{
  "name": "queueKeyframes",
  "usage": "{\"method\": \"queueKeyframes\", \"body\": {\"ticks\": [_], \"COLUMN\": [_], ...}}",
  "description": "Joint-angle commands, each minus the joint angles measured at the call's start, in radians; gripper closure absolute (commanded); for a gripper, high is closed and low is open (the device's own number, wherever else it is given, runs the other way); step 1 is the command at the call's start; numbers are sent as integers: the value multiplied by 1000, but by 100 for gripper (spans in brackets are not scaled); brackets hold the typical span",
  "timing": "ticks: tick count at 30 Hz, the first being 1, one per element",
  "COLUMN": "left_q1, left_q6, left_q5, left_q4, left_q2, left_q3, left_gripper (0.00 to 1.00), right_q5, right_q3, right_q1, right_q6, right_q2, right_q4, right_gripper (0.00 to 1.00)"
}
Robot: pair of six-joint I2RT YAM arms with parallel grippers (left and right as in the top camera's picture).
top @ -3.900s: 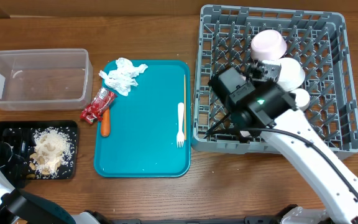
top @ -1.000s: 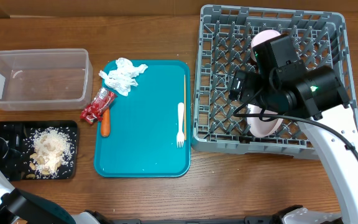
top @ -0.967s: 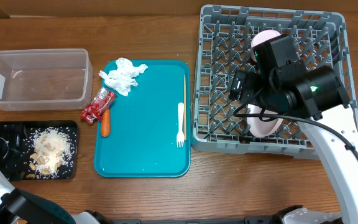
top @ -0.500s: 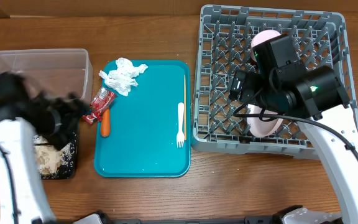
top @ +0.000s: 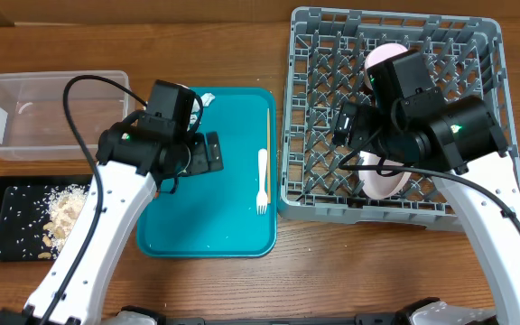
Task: Sort waste into correct bins and load items into the dishwasher rack
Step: 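Reach the left gripper to the red wrapper on the teal tray, then grasp the red wrapper with the left gripper and drop it in the clear bin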
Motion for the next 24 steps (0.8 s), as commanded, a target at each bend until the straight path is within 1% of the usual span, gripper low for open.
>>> {"method": "queueKeyframes", "body": {"ticks": [1,3,4,5,6,11,18,24], "left_q1": [43,72,82,88,88,88,88,122], "left_q6": [19,37,63,114,131,134,134,132], "left_q5": [-122,-177,-201,-231,-246,-367,-346,-338], "left_q4": [-38,-32,-21,6,19,45,79,168], "left_q2": [56,81,88,92,93,99,207,336], "left_q3": [-1,-1,-1,-2,-2,-2,-12,-13], "left_gripper": [0,0,0,0,0,0,0,0], "right_q5": [10,10,10,10,10,10,10,10], "right_q3": [14,14,14,14,14,14,14,14], "right_q1": [0,0,0,0,0,0,0,0], "right_q6": [0,0,0,0,0,0,0,0], "right_q2": [0,0,0,0,0,0,0,0], "right_q4": [6,6,6,6,6,6,6,6], "right_gripper": [0,0,0,0,0,0,0,0]}}
